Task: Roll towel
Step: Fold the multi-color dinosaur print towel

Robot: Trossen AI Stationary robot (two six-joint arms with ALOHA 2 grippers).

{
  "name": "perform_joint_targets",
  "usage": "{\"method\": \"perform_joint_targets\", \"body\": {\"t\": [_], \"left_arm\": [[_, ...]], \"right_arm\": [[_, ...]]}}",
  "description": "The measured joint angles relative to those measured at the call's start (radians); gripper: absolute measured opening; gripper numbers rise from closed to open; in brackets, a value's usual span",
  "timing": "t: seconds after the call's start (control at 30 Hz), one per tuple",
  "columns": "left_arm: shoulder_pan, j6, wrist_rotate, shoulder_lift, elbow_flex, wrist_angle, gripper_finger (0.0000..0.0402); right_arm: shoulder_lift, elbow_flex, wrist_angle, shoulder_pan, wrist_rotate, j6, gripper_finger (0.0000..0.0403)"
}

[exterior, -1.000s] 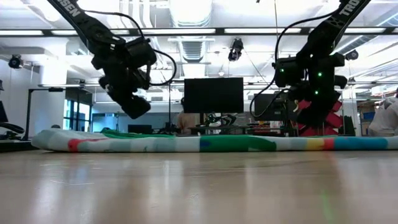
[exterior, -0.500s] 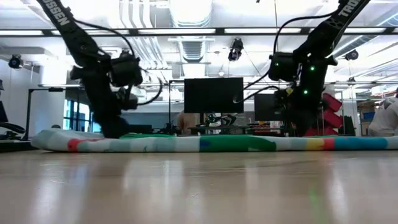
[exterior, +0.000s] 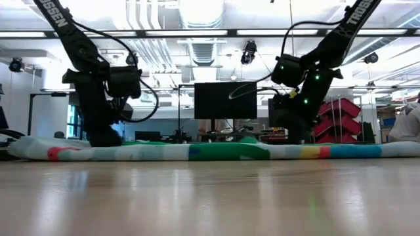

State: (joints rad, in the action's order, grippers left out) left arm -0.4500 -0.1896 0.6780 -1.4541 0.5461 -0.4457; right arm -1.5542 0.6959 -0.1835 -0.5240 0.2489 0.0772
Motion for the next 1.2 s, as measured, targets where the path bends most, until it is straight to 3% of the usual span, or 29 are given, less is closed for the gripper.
{"method": "perform_joint_targets", "body": {"t": [0.1, 0.2, 0.37, 0.47, 0.6, 0.93, 1.2], "left_arm": [[0.001, -0.024, 0.009, 0.053, 0.016, -0.107, 0.0079], [0.002, -0.035, 0.012, 0.131, 0.027, -0.105, 0.0079], [-0.005, 0.011, 0.009, 0.222, 0.002, 0.133, 0.0079], [-0.038, 0.011, -0.01, 0.223, -0.003, 0.175, 0.0078], [-0.108, -0.025, 0.007, 0.185, -0.001, 0.172, 0.0078], [-0.396, -0.028, 0.013, 0.021, 0.109, 0.079, 0.0078], [-0.406, -0.141, 0.051, -0.134, 0.204, -0.022, 0.0078]], "right_arm": [[0.037, 0.0, -0.076, 0.015, 0.088, 0.007, 0.0], [0.092, -0.003, -0.127, 0.053, 0.113, 0.034, 0.0], [0.168, -0.029, -0.175, 0.149, 0.099, 0.095, 0.0], [0.181, -0.06, -0.149, 0.205, 0.008, 0.136, 0.0], [0.181, -0.102, -0.126, 0.302, -0.102, 0.178, 0.0], [0.189, -0.163, -0.109, 0.478, -0.091, 0.347, 0.0], [0.18, -0.225, -0.032, 0.492, -0.084, 0.423, 0.0]]}}
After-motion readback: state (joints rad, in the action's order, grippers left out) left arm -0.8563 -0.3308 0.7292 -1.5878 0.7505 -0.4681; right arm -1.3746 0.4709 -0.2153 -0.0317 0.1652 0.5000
